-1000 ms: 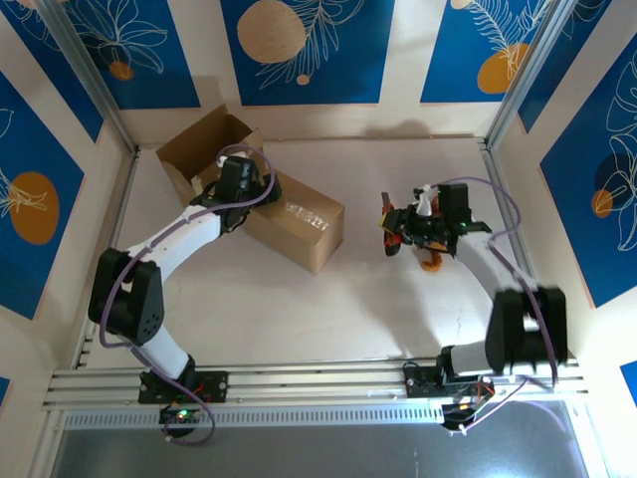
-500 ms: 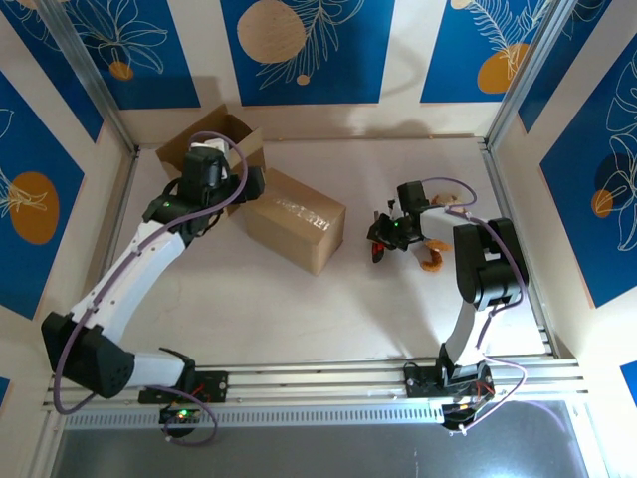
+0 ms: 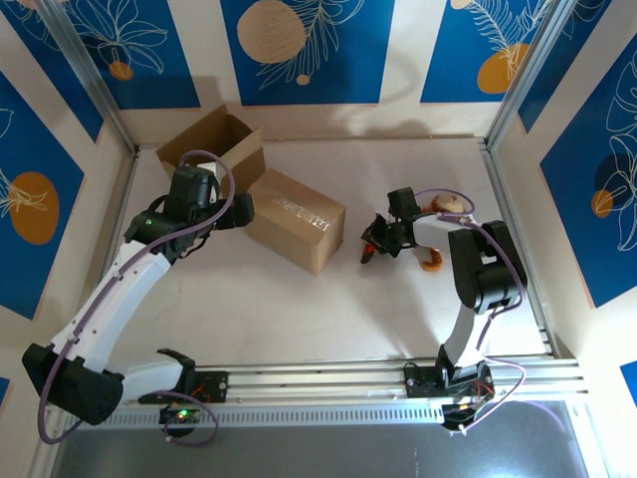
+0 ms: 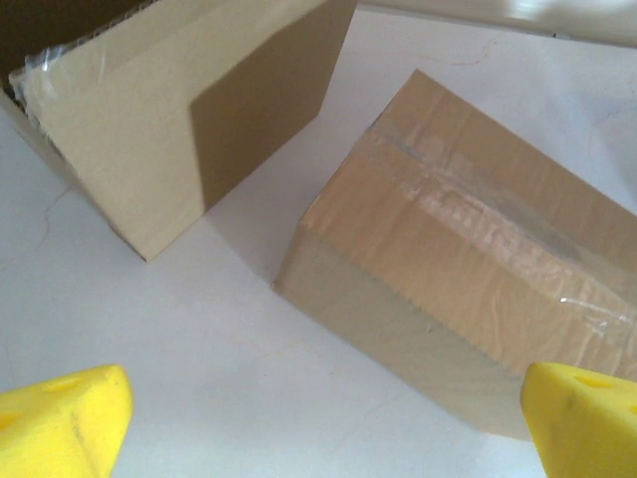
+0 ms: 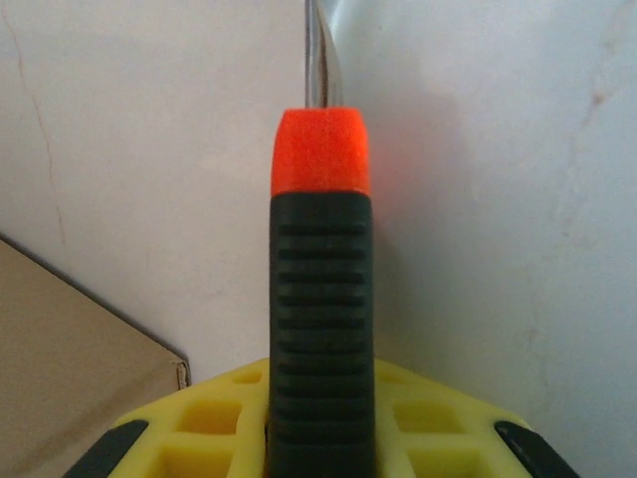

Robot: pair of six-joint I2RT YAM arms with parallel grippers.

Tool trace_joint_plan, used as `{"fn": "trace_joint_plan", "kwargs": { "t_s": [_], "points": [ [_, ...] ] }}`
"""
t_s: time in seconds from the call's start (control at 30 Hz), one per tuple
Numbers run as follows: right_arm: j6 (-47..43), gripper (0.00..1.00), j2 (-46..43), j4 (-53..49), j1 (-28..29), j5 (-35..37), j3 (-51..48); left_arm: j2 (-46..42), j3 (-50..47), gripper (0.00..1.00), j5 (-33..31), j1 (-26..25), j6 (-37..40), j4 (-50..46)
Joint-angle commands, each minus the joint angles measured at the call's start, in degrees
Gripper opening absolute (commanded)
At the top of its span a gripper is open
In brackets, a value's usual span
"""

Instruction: Unpack the express box

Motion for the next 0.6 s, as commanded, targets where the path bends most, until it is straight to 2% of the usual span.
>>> {"fn": "trace_joint_plan", "kwargs": {
  "t_s": [0.0,0.13,0.27,0.3,0.33,0.37,0.43,0.57],
  "points": [
    [10.6,0.21,1.8,-12.1,-0.2,4.3,-5.4,-1.4,-2.1,1.00,1.7,-0.1,-0.1,-2.7],
    [13.0,0.34,0.3,-12.8,0.0,4.7,-7.5,-3.0,-4.8,1.00,2.6,-0.1,-1.4,-4.4],
    [13.6,0.52,-2.9,-13.3,0.1,4.2,-9.6,-5.5,-9.8,1.00,2.0,-0.1,-4.1,-6.4],
    [13.4,0.60,-4.1,-13.6,0.2,4.0,-10.1,-5.8,-11.2,1.00,1.7,-0.1,-4.6,-6.6],
    [13.1,0.84,-5.3,-13.9,0.3,4.1,-10.4,-5.8,-12.4,1.00,1.5,0.0,-5.0,-6.6],
    [12.6,1.00,-7.1,-14.9,0.5,4.3,-10.7,-5.4,-13.7,1.00,1.3,0.2,-5.7,-6.4],
    [10.7,0.99,-11.3,-18.1,1.2,6.0,-10.4,-4.0,-15.9,1.00,2.4,1.0,-6.6,-4.8],
    [4.3,0.99,-24.5,-30.6,3.7,14.3,-5.8,2.0,-17.7,0.99,2.9,2.8,-7.3,0.8]
  ]
}}
